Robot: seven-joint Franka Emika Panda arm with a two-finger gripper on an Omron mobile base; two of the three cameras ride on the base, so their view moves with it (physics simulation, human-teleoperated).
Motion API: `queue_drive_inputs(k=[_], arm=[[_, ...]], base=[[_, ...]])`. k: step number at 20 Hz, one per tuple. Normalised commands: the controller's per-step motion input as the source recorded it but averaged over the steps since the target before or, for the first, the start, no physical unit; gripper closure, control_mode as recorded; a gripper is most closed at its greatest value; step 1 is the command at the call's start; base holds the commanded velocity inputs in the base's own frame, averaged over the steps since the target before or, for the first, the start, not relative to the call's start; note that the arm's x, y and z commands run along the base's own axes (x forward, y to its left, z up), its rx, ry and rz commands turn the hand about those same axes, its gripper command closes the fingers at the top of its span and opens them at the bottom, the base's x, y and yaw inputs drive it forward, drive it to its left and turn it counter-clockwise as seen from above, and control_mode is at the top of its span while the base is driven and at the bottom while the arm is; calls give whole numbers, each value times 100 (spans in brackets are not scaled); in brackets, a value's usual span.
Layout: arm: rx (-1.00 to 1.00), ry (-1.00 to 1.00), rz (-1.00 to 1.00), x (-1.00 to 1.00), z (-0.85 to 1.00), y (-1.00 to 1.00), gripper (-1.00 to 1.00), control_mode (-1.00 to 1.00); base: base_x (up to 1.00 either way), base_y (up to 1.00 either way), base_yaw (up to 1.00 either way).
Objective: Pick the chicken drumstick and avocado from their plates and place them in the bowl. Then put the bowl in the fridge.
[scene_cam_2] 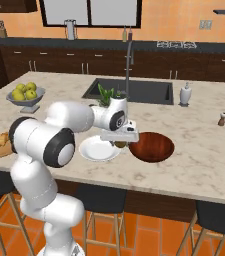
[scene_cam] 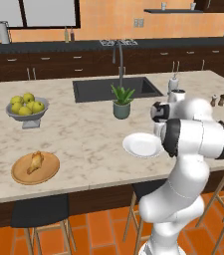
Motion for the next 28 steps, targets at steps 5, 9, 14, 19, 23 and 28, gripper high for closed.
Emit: queue_drive_inputs(k=[5, 9, 14, 19, 23, 28], arm=[[1, 9, 0, 35, 0, -78, 100, -100], [1, 4, 4, 78, -13, -48, 100, -100], [1, 0, 6, 28, -44, -40, 100, -100], [1, 0, 1, 23, -66, 8, -100, -100], [0, 0, 0, 2, -6, 0, -100, -100], [0, -8, 0, -14, 18, 7, -100, -100]], base=[[0, 0, 0], [0, 0, 0], [0, 0, 0], [0, 0, 0], [0, 0, 0], [0, 0, 0]])
